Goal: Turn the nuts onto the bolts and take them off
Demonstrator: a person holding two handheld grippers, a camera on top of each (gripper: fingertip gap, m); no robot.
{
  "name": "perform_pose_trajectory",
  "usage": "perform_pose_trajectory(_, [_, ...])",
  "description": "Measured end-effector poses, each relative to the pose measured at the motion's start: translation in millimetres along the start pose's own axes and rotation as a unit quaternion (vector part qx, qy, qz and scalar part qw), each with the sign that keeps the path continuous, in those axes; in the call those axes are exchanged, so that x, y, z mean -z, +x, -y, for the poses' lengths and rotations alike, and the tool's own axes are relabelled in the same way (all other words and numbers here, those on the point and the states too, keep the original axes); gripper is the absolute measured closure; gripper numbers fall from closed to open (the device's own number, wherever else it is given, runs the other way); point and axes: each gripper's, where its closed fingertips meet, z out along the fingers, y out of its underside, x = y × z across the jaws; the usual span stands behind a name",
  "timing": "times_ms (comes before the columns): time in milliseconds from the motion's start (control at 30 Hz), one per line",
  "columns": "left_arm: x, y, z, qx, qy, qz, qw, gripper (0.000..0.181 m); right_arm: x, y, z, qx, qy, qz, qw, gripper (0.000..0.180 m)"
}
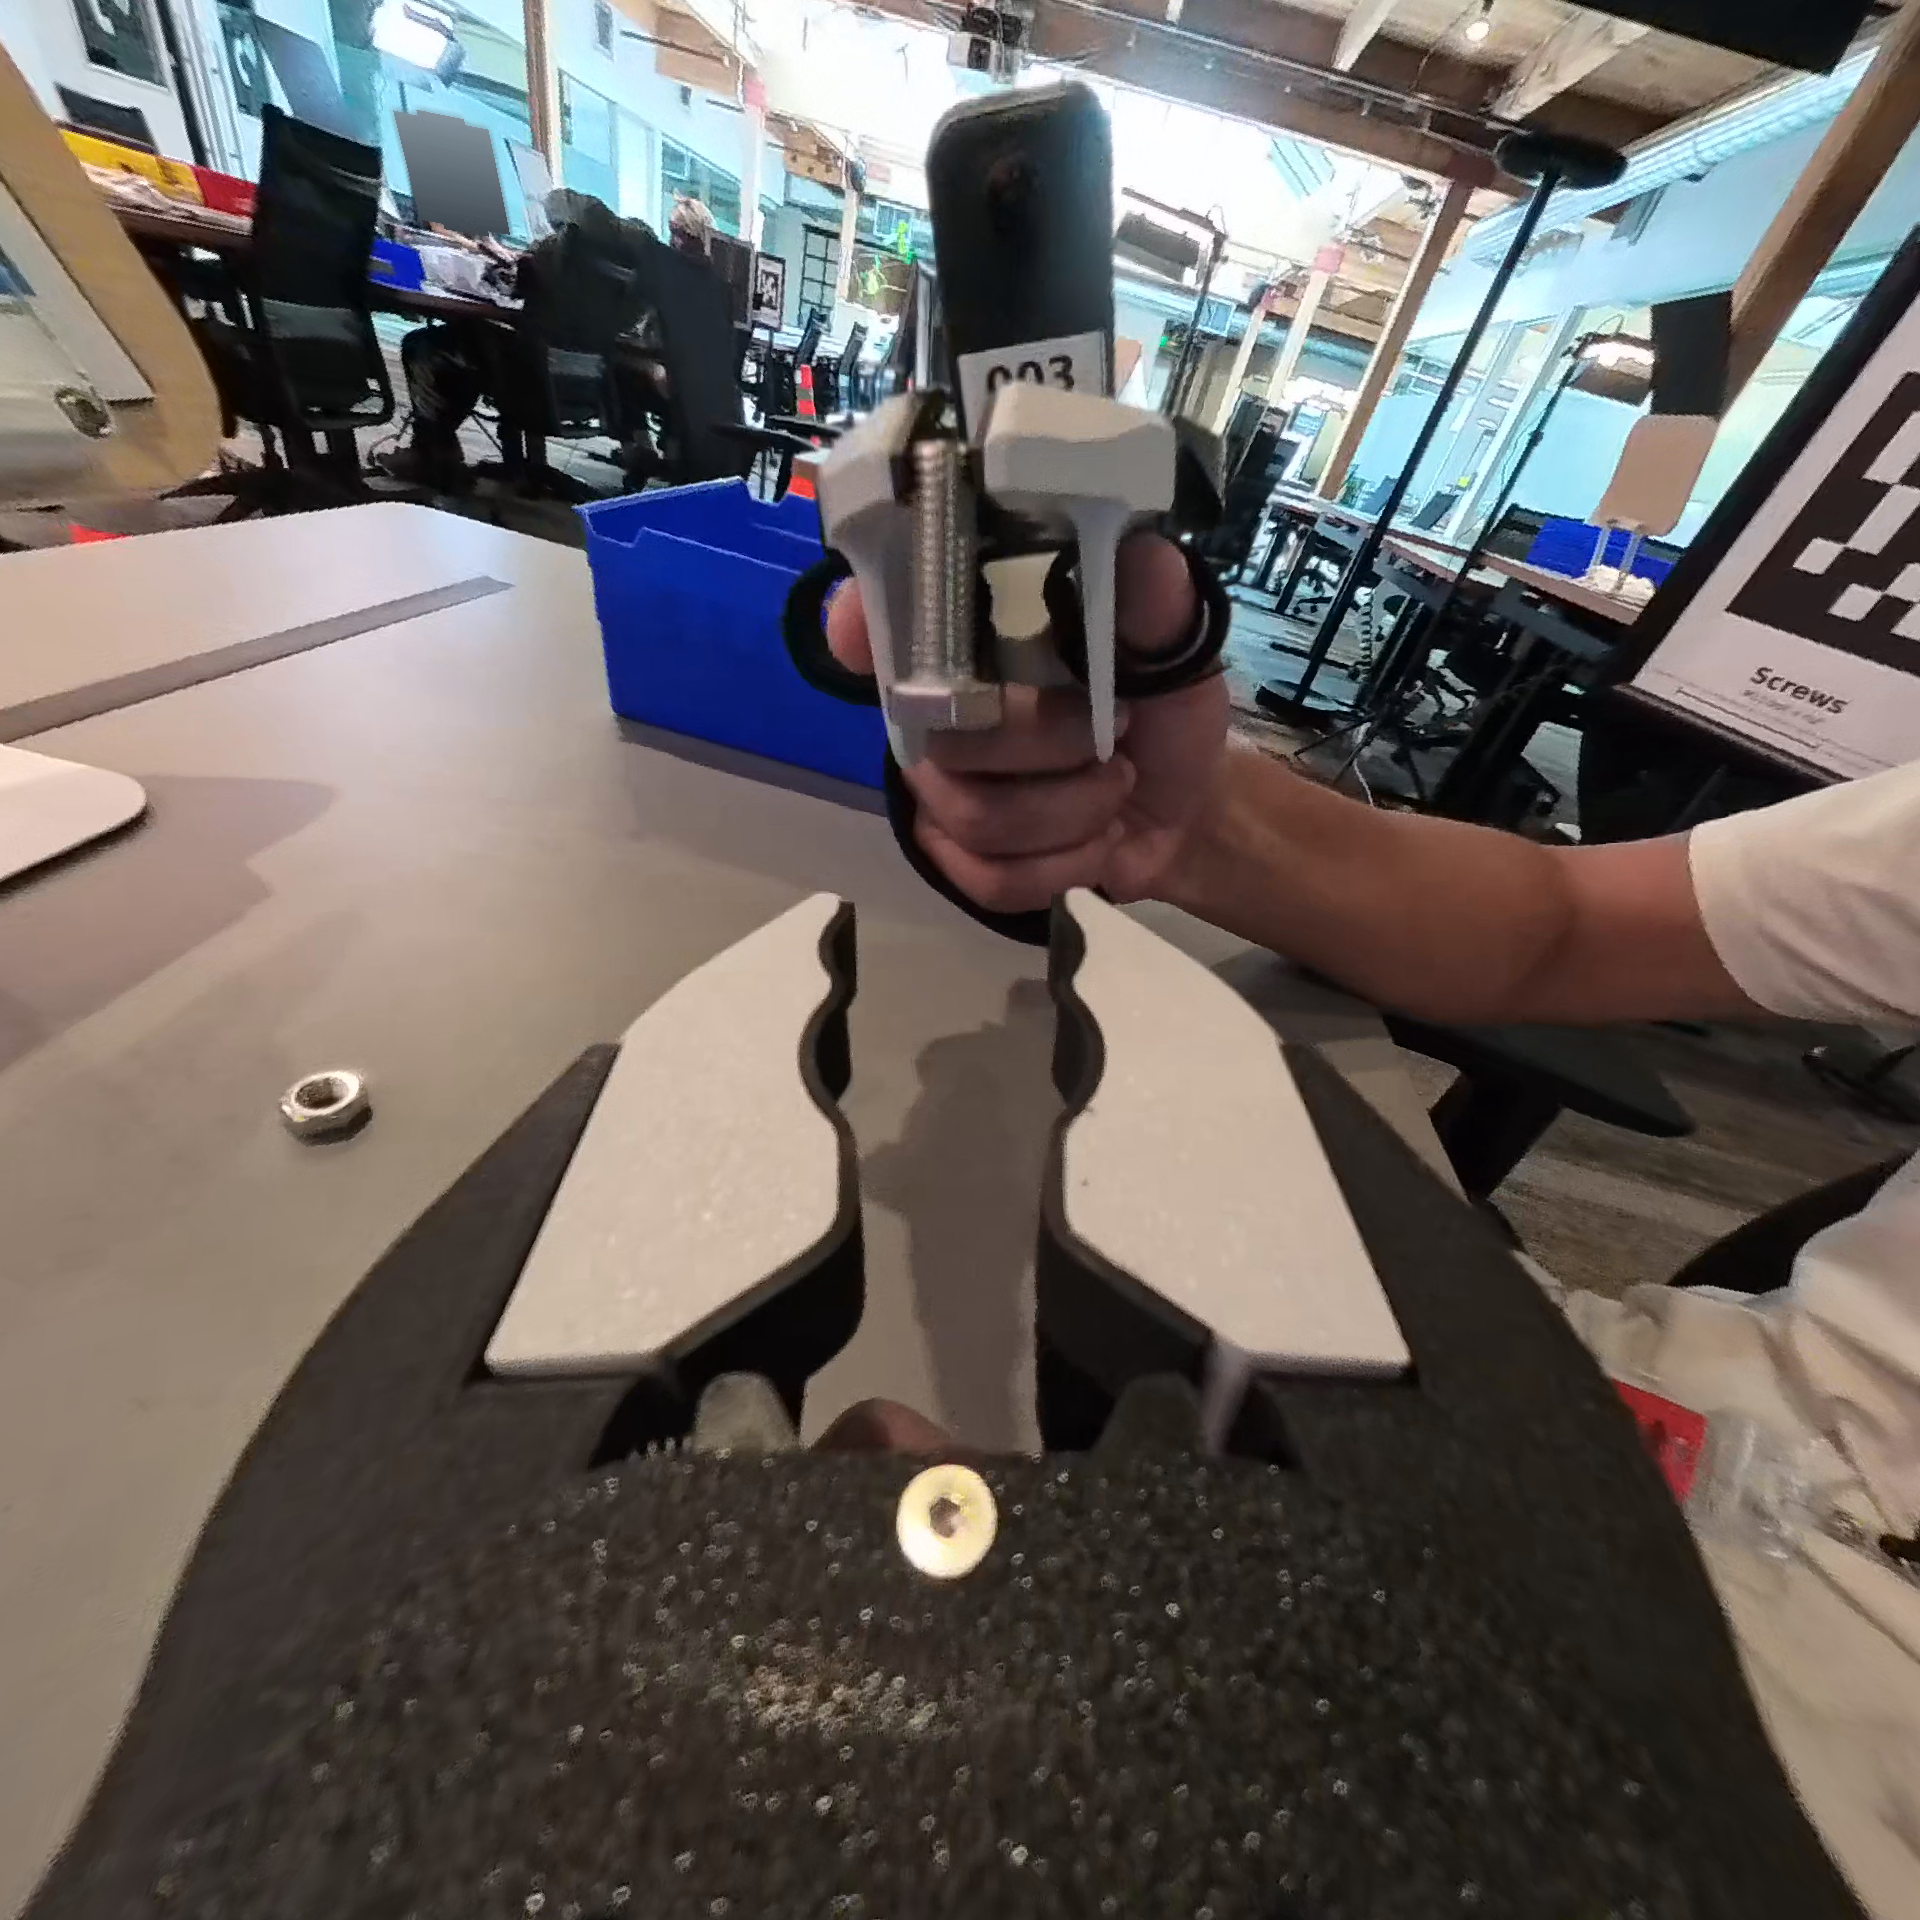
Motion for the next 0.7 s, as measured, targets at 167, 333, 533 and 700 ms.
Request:
perform_pose_trajectory(167, [0,2,6,-0.007,-0.001,-0.001,1.0,0.145,-5,0,-10,-0.007,-0.017,0.005,1.0,0.171])
perform_pose_trajectory(333, [5,-5,11,-0.025,0.002,0.024,0.999,0.147,-7,6,-20,-0.01,-0.032,-0.009,0.999,0.171])
perform_pose_trajectory(533, [7,-14,11,-0.072,-0.006,0.071,0.995,0.148,-12,9,-22,-0.027,-0.017,-0.015,0.999,0.171])
perform_pose_trajectory(700, [6,-14,13,-0.087,-0.001,0.085,0.993,0.149,-16,9,-24,-0.033,-0.015,-0.017,0.999,0.171])
